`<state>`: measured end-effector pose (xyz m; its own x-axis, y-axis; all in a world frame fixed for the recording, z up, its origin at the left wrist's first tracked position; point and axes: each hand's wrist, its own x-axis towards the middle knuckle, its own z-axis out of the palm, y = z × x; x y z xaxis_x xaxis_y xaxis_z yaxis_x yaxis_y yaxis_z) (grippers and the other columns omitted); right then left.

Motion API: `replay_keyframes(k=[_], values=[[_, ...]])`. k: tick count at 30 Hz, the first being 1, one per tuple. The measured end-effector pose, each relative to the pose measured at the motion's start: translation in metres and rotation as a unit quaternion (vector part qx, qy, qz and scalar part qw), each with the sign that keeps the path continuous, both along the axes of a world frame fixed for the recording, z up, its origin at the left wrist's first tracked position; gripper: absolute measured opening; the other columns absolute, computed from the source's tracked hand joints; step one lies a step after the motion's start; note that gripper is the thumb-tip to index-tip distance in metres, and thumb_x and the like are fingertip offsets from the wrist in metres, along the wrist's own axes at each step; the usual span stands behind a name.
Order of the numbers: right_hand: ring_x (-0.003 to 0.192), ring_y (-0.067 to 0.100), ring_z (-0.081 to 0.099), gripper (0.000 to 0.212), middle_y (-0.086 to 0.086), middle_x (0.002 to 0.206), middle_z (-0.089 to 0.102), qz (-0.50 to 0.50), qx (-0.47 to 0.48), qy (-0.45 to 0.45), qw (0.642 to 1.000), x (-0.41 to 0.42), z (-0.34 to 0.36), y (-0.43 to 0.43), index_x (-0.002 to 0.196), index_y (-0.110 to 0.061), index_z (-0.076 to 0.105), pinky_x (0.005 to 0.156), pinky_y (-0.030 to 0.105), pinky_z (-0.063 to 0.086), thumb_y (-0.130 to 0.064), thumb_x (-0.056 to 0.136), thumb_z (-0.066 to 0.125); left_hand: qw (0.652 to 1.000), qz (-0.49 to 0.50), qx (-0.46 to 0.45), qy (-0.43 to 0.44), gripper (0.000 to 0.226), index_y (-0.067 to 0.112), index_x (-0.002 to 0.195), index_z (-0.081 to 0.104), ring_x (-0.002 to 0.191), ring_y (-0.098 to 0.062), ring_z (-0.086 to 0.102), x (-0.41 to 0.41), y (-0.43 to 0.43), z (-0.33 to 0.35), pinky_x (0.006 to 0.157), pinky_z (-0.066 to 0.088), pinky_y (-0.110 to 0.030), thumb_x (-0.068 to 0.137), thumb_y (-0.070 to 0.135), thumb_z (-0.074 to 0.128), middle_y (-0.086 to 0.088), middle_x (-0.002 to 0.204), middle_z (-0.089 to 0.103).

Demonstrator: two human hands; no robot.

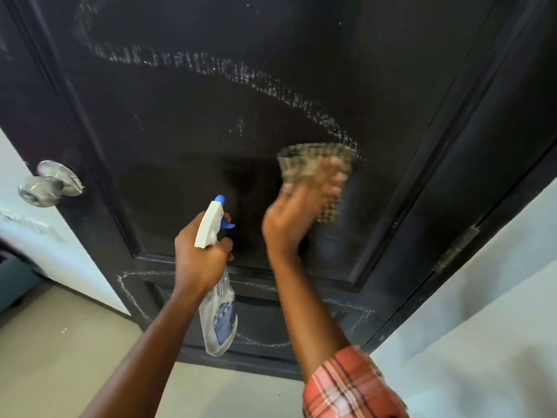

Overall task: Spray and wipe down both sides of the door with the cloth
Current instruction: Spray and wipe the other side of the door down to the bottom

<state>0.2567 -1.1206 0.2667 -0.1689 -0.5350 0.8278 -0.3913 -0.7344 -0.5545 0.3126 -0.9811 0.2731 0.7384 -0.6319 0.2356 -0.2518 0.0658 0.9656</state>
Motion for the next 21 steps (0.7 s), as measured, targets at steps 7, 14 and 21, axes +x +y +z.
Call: replay_keyframes(k=[7,14,21], values=[[0.147,0.034,0.009,0.066,0.011,0.157,0.023,0.015,-0.090,0.207,0.974,0.058,-0.008,0.021,0.149,-0.008,0.018,0.121,0.046,0.005,-0.007,0.088,0.042,1.000,0.000,0.007,-0.029,0.040,0.011,0.092,0.064,0.053,-0.008,0.054,0.043,0.018,0.015,0.046,0.047,-0.017,0.067,-0.019,0.058,-0.004,0.074,0.062],[0.144,0.046,0.017,0.065,0.025,0.156,0.022,-0.153,0.031,-0.010,0.988,-0.059,0.038,-0.042,0.150,0.003,0.021,0.119,0.050,0.007,-0.019,0.095,0.048,0.995,-0.101,0.000,-0.022,0.037,0.013,0.089,0.066,0.066,-0.020,0.062,0.065,0.018,0.043,0.053,0.050,-0.019,0.070,-0.016,0.056,-0.004,0.096,0.067],[0.145,0.048,0.008,0.064,0.034,0.154,0.014,-0.083,0.073,-0.158,0.981,-0.040,0.063,-0.036,0.145,0.016,0.017,0.120,0.049,0.006,-0.017,0.097,0.043,0.987,-0.155,-0.028,-0.021,0.035,0.014,0.092,0.067,0.070,-0.022,0.063,0.064,0.010,0.082,0.053,0.052,-0.023,0.073,-0.015,0.058,-0.008,0.093,0.066]])
